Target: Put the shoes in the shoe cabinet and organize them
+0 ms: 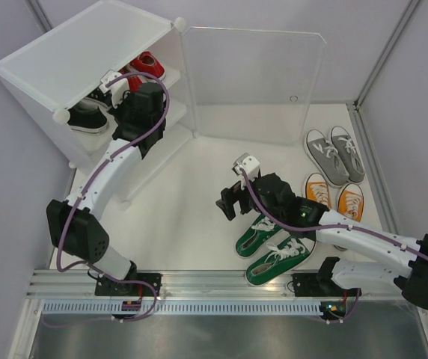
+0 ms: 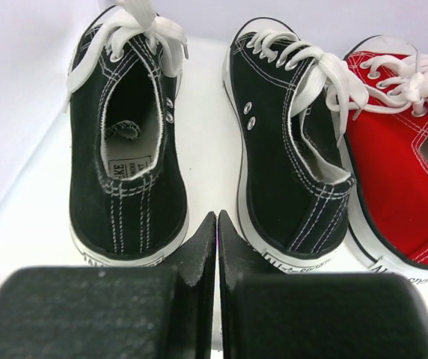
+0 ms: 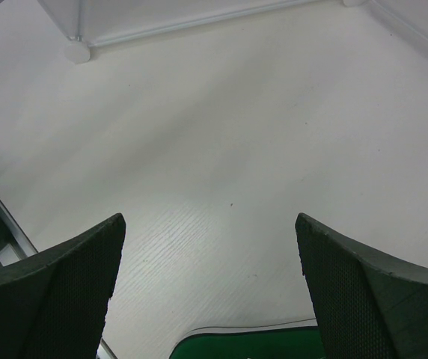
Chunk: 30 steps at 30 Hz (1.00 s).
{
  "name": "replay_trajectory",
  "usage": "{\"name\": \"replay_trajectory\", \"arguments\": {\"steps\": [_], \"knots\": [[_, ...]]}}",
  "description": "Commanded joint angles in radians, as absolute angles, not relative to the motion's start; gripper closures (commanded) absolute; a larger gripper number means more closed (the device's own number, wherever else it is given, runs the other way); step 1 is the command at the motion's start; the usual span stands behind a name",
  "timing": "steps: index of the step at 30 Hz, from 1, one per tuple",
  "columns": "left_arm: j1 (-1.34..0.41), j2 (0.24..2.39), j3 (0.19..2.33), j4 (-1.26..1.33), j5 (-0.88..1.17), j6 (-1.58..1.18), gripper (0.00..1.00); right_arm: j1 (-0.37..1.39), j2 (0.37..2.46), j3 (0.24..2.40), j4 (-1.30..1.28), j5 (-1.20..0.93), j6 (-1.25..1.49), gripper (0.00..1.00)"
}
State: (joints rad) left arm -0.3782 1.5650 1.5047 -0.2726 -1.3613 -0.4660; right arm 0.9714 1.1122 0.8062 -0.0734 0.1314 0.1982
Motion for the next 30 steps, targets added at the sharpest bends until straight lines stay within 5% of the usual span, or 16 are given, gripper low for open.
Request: {"name": "replay_trajectory", "arguments": {"steps": [1,6,16,23,30], "knots": [[-0.383,1.517,1.494,-0.281,-1.402,-0.42,0.98,0.973,1.115,0.808,-0.038,0.121,0.206,0.02],[-0.388,1.496,1.474,-0.279,-1.393,-0.428,0.98,0.973,1.121,0.808,-0.035,0.12,0.206,0.02],[-0.494,1.445,1.463,-0.291,-1.169,-0.382,0.48,0.973,1.132,0.81,-0.038,0.117,0.201,0.02],[-0.529,1.385,1.456,-0.374,-1.112,-0.4,0.34,0.974,1.131,0.813,-0.043,0.118,0.201,0.02],[-0.529,1.338,1.465,-0.589,-0.786,-0.497,0.22,0.974,1.123,0.824,-0.064,0.141,0.202,0.02]]}}
